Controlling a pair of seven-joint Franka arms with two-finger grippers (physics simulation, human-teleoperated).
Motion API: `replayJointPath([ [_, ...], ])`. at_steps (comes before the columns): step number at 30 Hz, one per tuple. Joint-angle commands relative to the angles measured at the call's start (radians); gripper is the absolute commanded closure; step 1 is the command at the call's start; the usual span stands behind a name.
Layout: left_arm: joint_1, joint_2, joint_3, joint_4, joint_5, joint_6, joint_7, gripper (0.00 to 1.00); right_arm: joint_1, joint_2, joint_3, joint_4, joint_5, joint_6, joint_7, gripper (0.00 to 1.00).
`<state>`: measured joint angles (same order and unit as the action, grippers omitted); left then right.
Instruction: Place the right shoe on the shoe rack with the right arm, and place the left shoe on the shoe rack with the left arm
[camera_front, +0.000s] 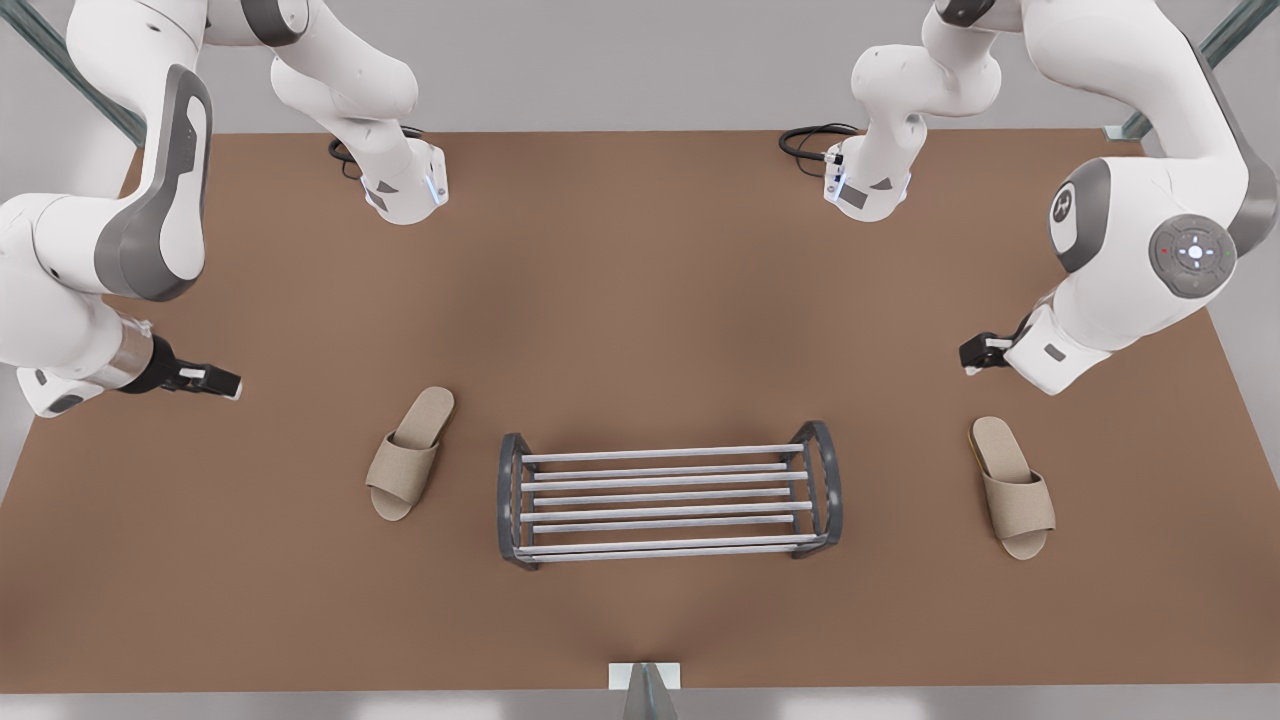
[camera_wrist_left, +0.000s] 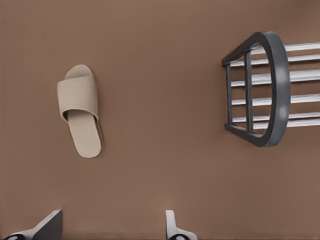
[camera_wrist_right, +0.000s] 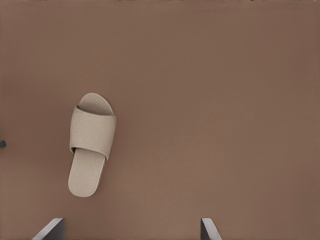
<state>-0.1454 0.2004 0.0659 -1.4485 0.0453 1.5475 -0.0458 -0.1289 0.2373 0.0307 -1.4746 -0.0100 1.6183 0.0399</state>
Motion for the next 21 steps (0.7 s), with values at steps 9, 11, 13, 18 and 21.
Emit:
replayJointPath([
  [9,0.017,-0.024,0.407,-0.915,-1.611,0.916,1.14,0.0,0.063,-0.139,0.024,-0.354,0.013,0.521,0.759,0.0],
  [11,0.017,-0.038,0.365,-1.009,-2.176,1.023,1.783,0.0,0.054,-0.164,0.051,-0.481,0.013,0.701,0.926,0.0],
  [13,0.017,-0.075,0.37,-1.066,-2.227,1.019,1.925,0.0,0.051,-0.207,0.063,-0.656,0.013,0.992,1.072,0.0],
  [18,0.066,-0.041,0.425,-1.196,-2.595,0.731,2.664,0.0,0.054,-0.191,0.112,-0.923,0.119,1.566,1.341,0.0],
  [21,0.129,0.001,0.425,-1.228,-2.598,0.568,2.881,0.0,0.035,-0.141,0.137,-0.983,0.122,1.802,1.348,0.0],
])
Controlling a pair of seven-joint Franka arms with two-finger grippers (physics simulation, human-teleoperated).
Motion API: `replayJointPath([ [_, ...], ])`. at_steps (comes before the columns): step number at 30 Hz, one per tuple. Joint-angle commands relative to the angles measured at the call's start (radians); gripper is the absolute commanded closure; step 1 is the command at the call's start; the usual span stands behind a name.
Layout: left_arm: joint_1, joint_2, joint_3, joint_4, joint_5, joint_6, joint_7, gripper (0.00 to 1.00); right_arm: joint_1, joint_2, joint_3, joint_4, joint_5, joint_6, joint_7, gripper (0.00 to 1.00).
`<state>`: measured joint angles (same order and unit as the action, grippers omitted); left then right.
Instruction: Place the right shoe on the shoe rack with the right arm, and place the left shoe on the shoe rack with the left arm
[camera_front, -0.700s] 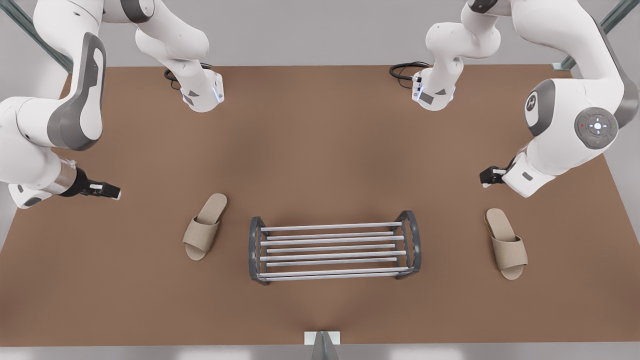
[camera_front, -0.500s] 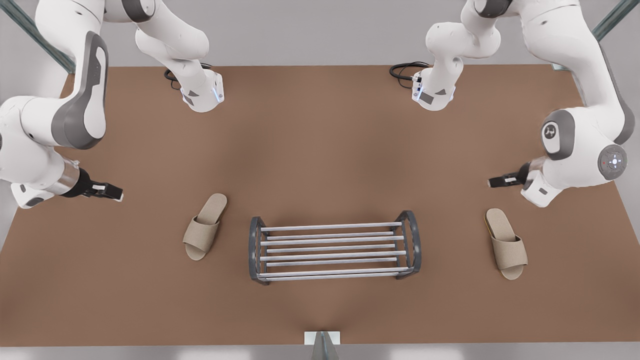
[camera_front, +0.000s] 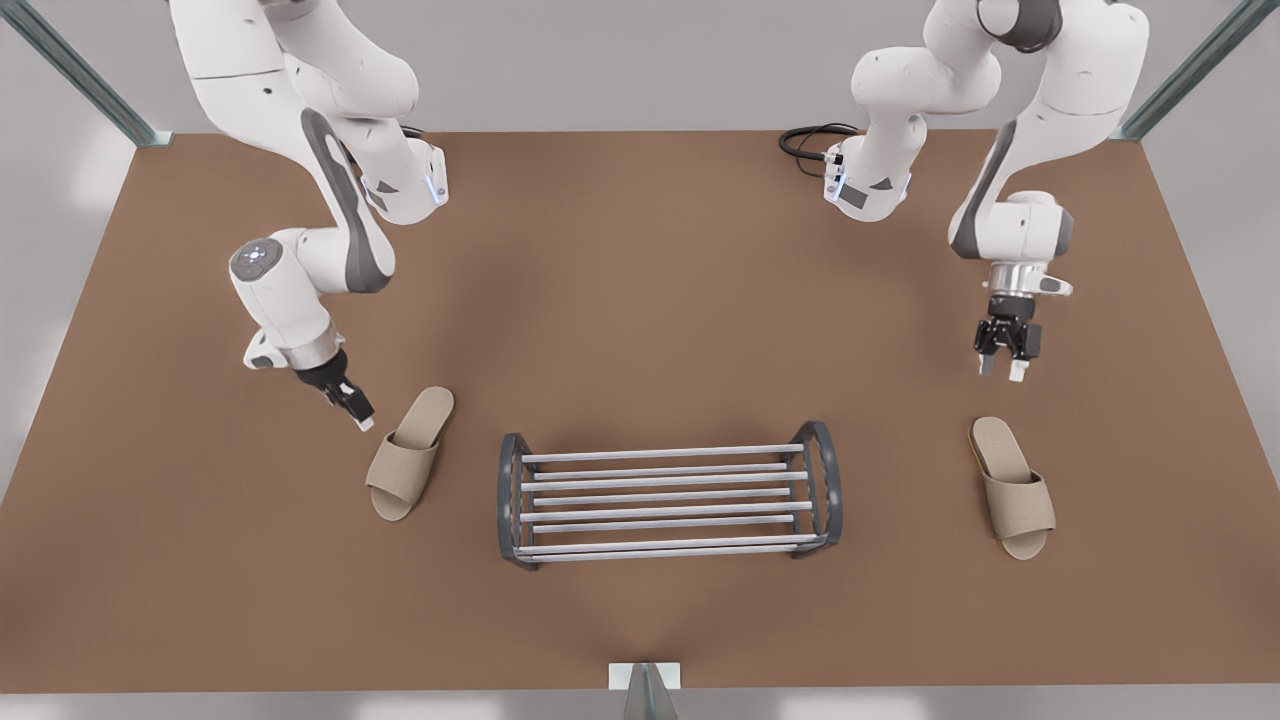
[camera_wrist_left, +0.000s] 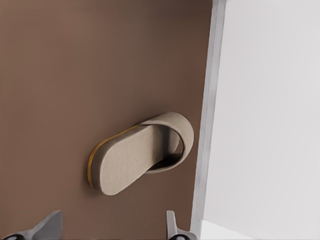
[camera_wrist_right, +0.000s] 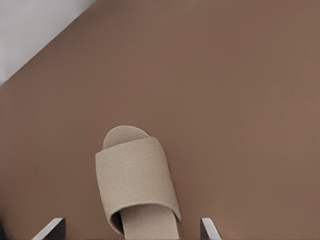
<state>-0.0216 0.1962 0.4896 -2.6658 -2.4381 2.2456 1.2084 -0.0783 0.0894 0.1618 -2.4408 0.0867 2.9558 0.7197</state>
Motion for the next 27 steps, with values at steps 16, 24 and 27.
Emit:
replayJointPath([
  [16,0.229,0.147,-0.407,0.236,-0.602,0.019,1.455,0.0,0.222,0.179,0.048,0.112,0.605,0.557,0.692,0.0],
  [24,0.236,0.19,-0.462,0.411,-0.495,0.353,0.493,0.0,0.261,0.191,-0.002,0.095,0.714,0.551,0.589,0.0],
  [27,0.246,0.195,-0.471,0.411,-0.308,0.345,0.186,0.0,0.241,0.13,-0.051,0.121,0.792,0.299,0.584,0.0],
])
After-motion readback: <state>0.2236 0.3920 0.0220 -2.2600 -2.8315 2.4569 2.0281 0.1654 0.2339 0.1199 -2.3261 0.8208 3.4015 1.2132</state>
